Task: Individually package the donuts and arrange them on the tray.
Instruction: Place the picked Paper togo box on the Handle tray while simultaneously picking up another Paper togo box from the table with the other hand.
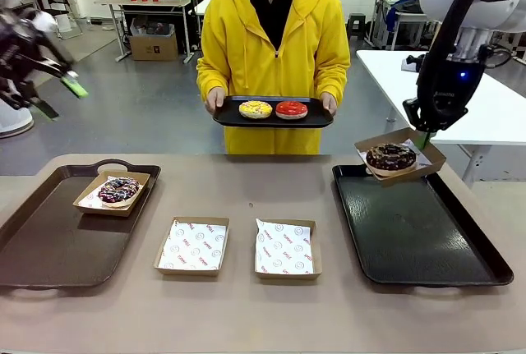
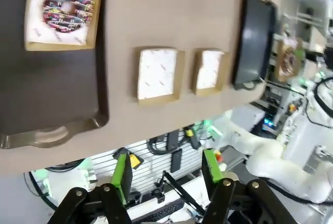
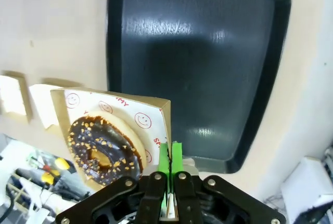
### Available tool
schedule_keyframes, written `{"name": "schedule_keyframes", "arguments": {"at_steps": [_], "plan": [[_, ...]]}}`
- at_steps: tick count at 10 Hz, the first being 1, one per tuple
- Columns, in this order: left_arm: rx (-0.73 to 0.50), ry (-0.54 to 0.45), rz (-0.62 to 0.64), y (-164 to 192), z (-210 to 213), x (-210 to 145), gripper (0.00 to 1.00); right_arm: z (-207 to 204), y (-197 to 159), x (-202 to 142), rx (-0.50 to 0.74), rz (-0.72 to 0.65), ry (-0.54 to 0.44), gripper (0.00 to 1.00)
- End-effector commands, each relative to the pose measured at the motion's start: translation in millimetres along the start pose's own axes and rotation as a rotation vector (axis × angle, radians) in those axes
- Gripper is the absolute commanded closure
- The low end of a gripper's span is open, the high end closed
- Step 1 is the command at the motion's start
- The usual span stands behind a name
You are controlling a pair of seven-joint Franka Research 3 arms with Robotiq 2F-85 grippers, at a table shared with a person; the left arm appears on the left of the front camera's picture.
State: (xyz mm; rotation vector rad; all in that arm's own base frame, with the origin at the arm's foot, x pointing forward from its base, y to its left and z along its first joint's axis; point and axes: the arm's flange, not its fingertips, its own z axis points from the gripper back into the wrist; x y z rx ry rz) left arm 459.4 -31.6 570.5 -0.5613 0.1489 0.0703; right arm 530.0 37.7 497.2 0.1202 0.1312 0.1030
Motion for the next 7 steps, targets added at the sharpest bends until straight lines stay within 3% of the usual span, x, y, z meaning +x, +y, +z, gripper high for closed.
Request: {"name": "schedule_keyframes", "arguments": {"at_steps": [1, 3, 5, 7], "plan": [[0.157, 0.052, 0.059, -17.5, -23.2, 24.5, 0.29, -10.1, -9.3, 11.5, 0.020, 0.002, 0.011, 0.99], [0.276, 0.070, 0.075, -31.7, -63.6, 33.5, 0.29, -21.5, -16.5, 18.5, 0.040, -0.019, 0.013, 0.99], [0.395, -0.103, -0.019, -38.0, -93.3, 32.3, 0.29, -28.9, -14.9, 28.4, 0.035, -0.039, 0.002, 0.99], [0.435, -0.213, -0.104, -42.1, -118.5, 22.0, 0.29, -31.9, -4.8, 39.7, 0.027, -0.043, -0.002, 0.99]]}}
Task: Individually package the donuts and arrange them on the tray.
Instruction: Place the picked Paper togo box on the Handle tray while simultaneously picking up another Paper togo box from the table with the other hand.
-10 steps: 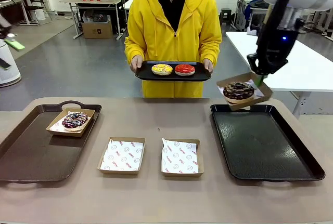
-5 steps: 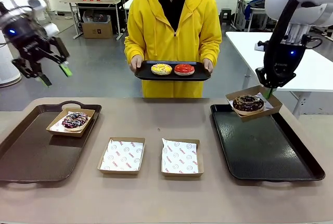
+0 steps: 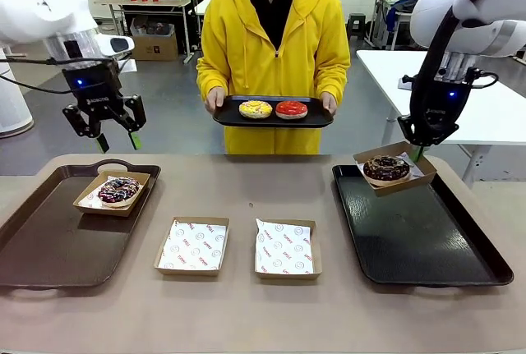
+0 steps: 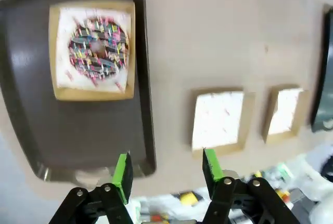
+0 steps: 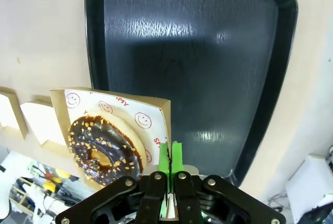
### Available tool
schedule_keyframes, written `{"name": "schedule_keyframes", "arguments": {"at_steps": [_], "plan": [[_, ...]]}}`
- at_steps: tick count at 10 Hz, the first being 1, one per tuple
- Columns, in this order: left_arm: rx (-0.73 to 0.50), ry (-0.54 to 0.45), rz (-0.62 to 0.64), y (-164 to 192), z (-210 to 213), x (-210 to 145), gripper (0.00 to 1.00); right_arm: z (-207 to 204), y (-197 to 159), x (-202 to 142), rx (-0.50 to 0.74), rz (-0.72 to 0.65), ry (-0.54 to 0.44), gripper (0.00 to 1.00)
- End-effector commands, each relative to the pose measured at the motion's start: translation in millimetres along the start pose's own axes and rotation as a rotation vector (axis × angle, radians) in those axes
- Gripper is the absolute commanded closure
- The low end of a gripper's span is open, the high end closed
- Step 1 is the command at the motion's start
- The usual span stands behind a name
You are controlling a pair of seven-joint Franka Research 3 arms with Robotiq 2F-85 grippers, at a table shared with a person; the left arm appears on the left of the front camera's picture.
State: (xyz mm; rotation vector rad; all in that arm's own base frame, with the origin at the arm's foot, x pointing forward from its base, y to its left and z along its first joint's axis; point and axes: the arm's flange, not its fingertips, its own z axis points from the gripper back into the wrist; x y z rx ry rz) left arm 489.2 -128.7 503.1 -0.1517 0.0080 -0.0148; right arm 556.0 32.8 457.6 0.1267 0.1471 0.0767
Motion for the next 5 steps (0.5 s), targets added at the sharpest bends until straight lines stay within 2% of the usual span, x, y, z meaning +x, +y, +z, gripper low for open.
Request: {"name": "schedule_keyframes", "arguments": {"at_steps": [1, 2, 5], "plan": [[0.033, -0.118, -0.042, 1.0, -17.1, -25.9, 0.29, 1.3, -2.9, -4.7, 0.001, -0.003, 0.005, 0.99], [0.000, 0.000, 0.000, 0.0, 0.0, 0.0, 0.29, 1.3, -2.9, -4.7, 0.001, -0.003, 0.005, 0.99], [0.000, 0.000, 0.000, 0.0, 0.0, 0.0, 0.29, 1.3, -2.9, -4.7, 0.001, -0.003, 0.005, 0.99]]}}
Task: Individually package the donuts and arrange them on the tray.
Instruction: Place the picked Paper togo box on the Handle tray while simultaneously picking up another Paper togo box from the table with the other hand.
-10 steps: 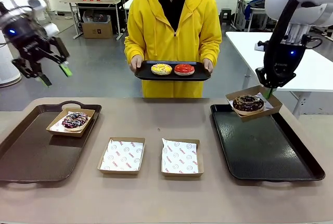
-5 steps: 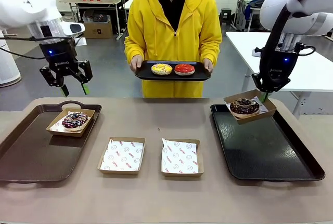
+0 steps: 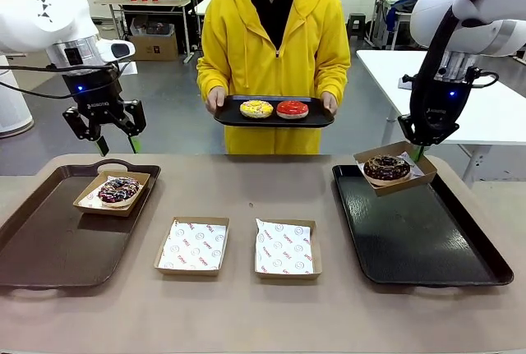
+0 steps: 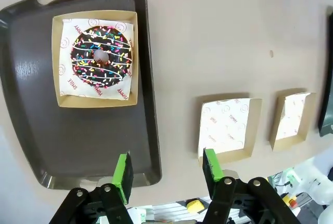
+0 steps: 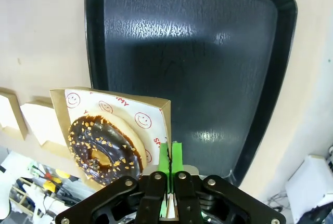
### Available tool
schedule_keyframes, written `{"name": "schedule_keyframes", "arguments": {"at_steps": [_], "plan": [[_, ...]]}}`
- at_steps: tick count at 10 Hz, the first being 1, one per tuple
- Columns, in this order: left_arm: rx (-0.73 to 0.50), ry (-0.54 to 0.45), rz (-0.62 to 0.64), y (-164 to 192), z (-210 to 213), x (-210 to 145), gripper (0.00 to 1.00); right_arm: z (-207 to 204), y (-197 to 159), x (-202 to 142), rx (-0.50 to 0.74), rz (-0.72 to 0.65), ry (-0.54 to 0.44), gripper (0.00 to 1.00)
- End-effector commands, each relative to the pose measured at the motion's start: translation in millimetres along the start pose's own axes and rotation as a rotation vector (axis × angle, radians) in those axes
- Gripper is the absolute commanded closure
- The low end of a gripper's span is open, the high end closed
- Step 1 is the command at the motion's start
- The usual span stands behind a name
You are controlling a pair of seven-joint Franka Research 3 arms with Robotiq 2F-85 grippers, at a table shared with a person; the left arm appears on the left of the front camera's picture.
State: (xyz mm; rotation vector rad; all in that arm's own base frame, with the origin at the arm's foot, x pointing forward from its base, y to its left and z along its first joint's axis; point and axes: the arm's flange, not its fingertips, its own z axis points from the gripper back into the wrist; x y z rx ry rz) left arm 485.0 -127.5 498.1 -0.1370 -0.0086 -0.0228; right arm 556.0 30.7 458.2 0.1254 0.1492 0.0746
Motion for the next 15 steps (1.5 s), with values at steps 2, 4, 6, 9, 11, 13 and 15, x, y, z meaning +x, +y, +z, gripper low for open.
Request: {"name": "schedule_keyframes", "arguments": {"at_steps": [2, 4, 6, 9, 11, 13, 15], "plan": [[-0.015, 0.016, 0.009, -1.8, 4.8, 4.3, 0.29, 0.4, -0.9, -4.5, 0.002, 0.000, 0.003, 0.99], [0.044, -0.046, -0.008, -26.0, -12.8, -9.6, 0.29, -11.0, -1.8, 3.4, 0.011, -0.026, -0.029, 0.99], [0.038, -0.078, 0.002, -58.7, -34.3, -18.0, 0.29, -29.1, -11.9, 6.6, 0.026, -0.083, -0.097, 0.99], [0.040, -0.133, 0.011, -89.8, -58.7, -39.9, 0.29, -51.2, -29.5, 14.0, 0.060, -0.106, -0.148, 0.99], [0.096, -0.150, -0.004, -100.0, -79.1, -58.6, 0.29, -63.2, -32.7, 25.2, 0.077, -0.101, -0.179, 0.99], [0.102, -0.139, -0.030, -100.3, -93.5, -67.2, 0.29, -74.8, -32.5, 36.5, 0.076, -0.117, -0.169, 0.99], [0.095, -0.132, -0.025, -96.4, -104.7, -68.5, 0.29, -80.1, -30.9, 38.4, 0.082, -0.127, -0.162, 0.99]]}}
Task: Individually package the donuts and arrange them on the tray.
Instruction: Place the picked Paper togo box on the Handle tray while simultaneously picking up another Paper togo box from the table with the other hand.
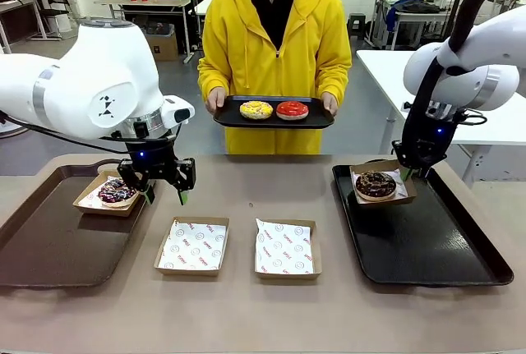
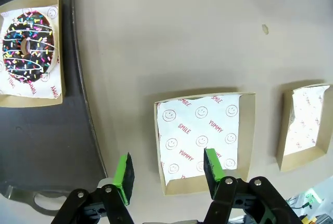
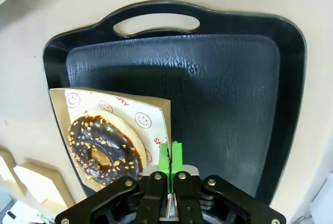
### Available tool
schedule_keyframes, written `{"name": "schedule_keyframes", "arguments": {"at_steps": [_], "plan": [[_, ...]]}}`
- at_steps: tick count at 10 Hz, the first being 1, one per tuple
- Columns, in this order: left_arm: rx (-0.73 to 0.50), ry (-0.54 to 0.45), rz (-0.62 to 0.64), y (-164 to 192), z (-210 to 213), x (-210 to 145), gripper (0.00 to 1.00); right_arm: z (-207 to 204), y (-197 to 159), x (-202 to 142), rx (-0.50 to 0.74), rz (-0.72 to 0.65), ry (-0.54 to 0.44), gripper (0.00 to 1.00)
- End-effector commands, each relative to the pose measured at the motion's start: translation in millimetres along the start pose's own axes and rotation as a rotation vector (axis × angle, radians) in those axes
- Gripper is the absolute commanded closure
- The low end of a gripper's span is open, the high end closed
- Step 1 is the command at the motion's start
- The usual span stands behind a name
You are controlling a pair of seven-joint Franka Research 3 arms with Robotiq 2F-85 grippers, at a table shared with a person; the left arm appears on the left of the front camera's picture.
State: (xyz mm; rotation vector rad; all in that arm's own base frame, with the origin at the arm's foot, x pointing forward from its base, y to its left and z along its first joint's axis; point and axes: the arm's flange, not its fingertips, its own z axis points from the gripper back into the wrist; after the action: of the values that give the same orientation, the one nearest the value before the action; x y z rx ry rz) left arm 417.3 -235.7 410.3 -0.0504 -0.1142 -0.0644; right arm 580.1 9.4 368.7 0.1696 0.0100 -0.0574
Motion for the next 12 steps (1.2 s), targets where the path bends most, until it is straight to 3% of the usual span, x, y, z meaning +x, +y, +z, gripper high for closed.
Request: {"name": "schedule_keyframes", "arguments": {"at_steps": [1, 4, 12], "plan": [[-0.019, 0.010, 0.005, 1.9, -5.7, -1.1, 0.29, 4.4, 5.2, -1.5, 0.036, -0.016, 0.027, 0.99], [0.000, 0.000, 0.000, 0.0, 0.0, 0.0, 0.29, 0.0, 0.0, 0.0, 0.000, 0.000, 0.000, 0.99], [0.035, 0.059, -0.002, 10.2, -33.1, 3.9, 0.29, -1.9, 13.1, 16.2, 0.004, -0.030, -0.002, 0.99]]}}
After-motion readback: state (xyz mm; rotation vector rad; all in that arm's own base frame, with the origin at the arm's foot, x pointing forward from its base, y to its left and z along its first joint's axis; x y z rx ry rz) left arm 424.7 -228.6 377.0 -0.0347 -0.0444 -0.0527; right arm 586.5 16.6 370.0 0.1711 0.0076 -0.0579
